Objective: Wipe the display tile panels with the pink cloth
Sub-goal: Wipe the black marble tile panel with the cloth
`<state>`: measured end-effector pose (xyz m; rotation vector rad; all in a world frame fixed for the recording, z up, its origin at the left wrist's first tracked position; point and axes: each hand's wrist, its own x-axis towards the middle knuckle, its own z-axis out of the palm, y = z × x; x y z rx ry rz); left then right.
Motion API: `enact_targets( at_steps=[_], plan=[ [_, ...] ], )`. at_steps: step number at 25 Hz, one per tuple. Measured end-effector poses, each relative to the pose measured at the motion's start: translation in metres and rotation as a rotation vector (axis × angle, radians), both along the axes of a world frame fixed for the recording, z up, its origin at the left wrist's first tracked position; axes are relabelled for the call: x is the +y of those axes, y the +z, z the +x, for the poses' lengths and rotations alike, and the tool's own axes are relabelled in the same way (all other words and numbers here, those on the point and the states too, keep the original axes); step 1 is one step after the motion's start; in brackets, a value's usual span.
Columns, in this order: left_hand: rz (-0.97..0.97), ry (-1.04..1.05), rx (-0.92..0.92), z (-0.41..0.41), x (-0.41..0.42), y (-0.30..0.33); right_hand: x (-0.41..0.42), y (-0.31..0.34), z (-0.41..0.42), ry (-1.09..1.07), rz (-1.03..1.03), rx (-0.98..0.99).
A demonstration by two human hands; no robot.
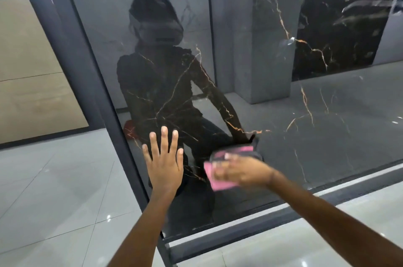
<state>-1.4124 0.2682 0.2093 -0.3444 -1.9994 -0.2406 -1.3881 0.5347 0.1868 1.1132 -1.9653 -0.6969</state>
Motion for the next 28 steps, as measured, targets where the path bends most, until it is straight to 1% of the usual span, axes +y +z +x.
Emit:
enact_targets(
  at_steps=[1, 3, 4, 5, 6, 7, 9, 11, 12, 13, 14, 15, 16, 17, 18, 19, 22, 23, 24, 25, 26, 28],
  plan=[
    [0.006, 0.004, 0.006, -0.003, -0.001, -0.004, 0.003, 0.034, -0.005, 0.01, -0.246, 0.056],
    [0.032, 0.034, 0.03, -0.008, 0.002, -0.003, 0.008, 0.103, -0.011, -0.003, -0.877, 0.213],
    [0.044, 0.044, 0.052, -0.009, 0.004, -0.003, 0.008, 0.118, -0.013, 0.008, -1.128, 0.26],
    [0.062, 0.045, 0.07, -0.01, 0.006, -0.009, 0.003, 0.115, -0.015, 0.018, -1.245, 0.293],
    [0.079, 0.039, 0.095, -0.011, 0.008, -0.017, -0.003, 0.093, -0.018, 0.01, -1.214, 0.322],
    [0.094, 0.034, 0.116, -0.011, 0.01, -0.023, -0.01, 0.054, -0.018, -0.005, -1.096, 0.294],
    [0.109, 0.023, 0.136, -0.014, 0.012, -0.03, -0.02, -0.052, -0.009, -0.103, -0.837, 0.16],
    [0.097, 0.009, 0.157, -0.02, 0.011, -0.029, -0.017, -0.149, 0.014, -0.265, -0.652, 0.014],
    [0.097, 0.026, 0.17, -0.022, 0.012, -0.027, -0.014, -0.17, 0.02, -0.299, -0.61, -0.037],
    [0.112, 0.041, 0.163, -0.023, 0.013, -0.027, -0.01, -0.175, 0.019, -0.28, -0.568, -0.045],
    [0.144, 0.035, 0.136, -0.022, 0.016, -0.032, -0.007, -0.165, 0.014, -0.216, -0.525, -0.025],
    [0.172, 0.017, 0.103, -0.017, 0.019, -0.043, -0.004, -0.144, 0.008, -0.167, -0.525, -0.01],
    [0.178, -0.001, 0.065, -0.013, 0.023, -0.061, -0.003, -0.121, 0.002, -0.142, -0.609, 0.013],
    [0.161, -0.005, 0.021, -0.007, 0.026, -0.082, -0.003, -0.106, -0.003, -0.133, -0.786, 0.033],
    [0.134, 0.001, -0.005, -0.003, 0.028, -0.101, -0.006, -0.099, -0.005, -0.137, -1.049, 0.038],
    [0.111, 0.002, -0.009, -0.002, 0.028, -0.116, -0.01, -0.105, -0.002, -0.165, -1.385, 0.015],
    [0.104, 0.024, 0.063, -0.012, 0.025, -0.125, -0.01, -0.14, 0.009, -0.291, -2.6, -0.128],
    [0.112, 0.043, 0.083, -0.014, 0.025, -0.124, -0.01, -0.142, 0.005, -0.336, -2.844, -0.145],
    [0.119, 0.052, 0.097, -0.015, 0.025, -0.124, -0.019, -0.136, 0.002, -0.403, -2.866, -0.157],
    [0.127, 0.048, 0.102, -0.015, 0.025, -0.126, -0.036, -0.129, 0.001, -0.445, -2.731, -0.164],
    [0.131, 0.04, 0.106, -0.014, 0.026, -0.129, -0.059, -0.121, 0.003, -0.44, -2.498, -0.151],
    [0.131, 0.027, 0.112, -0.013, 0.025, -0.132, -0.095, -0.116, 0.014, -0.395, -2.053, -0.216]
  ],
)
